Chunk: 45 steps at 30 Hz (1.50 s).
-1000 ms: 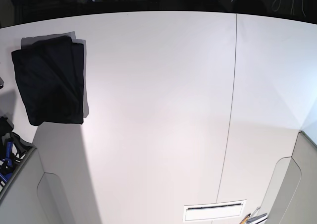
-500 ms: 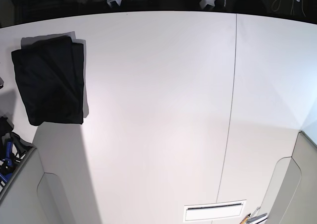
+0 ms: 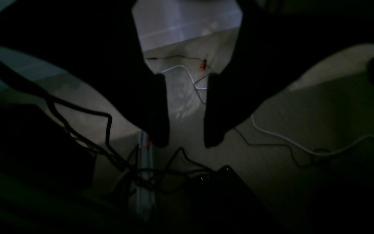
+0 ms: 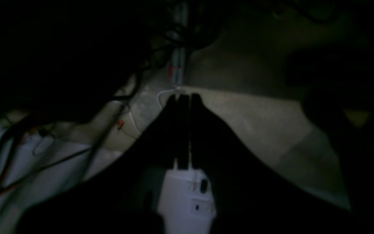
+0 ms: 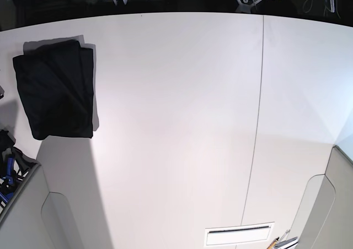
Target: Fold the T-shirt properly
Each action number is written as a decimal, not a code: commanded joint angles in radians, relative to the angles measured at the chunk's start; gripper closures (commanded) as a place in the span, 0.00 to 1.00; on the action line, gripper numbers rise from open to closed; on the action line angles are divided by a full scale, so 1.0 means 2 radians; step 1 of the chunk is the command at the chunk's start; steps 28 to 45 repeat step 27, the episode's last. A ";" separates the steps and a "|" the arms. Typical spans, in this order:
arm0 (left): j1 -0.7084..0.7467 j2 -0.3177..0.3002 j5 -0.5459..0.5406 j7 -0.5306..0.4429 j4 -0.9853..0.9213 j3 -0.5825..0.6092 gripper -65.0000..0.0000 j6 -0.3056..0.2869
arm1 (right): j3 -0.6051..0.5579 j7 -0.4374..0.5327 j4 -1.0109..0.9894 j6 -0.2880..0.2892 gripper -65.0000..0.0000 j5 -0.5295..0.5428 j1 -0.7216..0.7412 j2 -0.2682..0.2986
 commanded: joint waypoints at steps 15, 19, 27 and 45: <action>-0.009 -0.002 0.001 -0.069 -0.027 0.000 0.67 -0.002 | 0.175 0.094 -0.078 -0.004 0.99 0.014 0.044 -0.014; -0.009 -0.002 0.001 -0.069 -0.027 0.000 0.67 -0.002 | 0.175 0.096 -0.062 -0.003 0.99 0.015 0.044 -0.014; -0.005 -0.001 0.000 -0.068 -0.027 0.000 0.67 -0.002 | 0.175 0.096 -0.030 -0.003 0.99 0.016 0.044 -0.014; -0.005 -0.001 0.000 -0.068 -0.027 0.000 0.67 -0.002 | 0.175 0.096 -0.030 -0.003 0.99 0.016 0.044 -0.014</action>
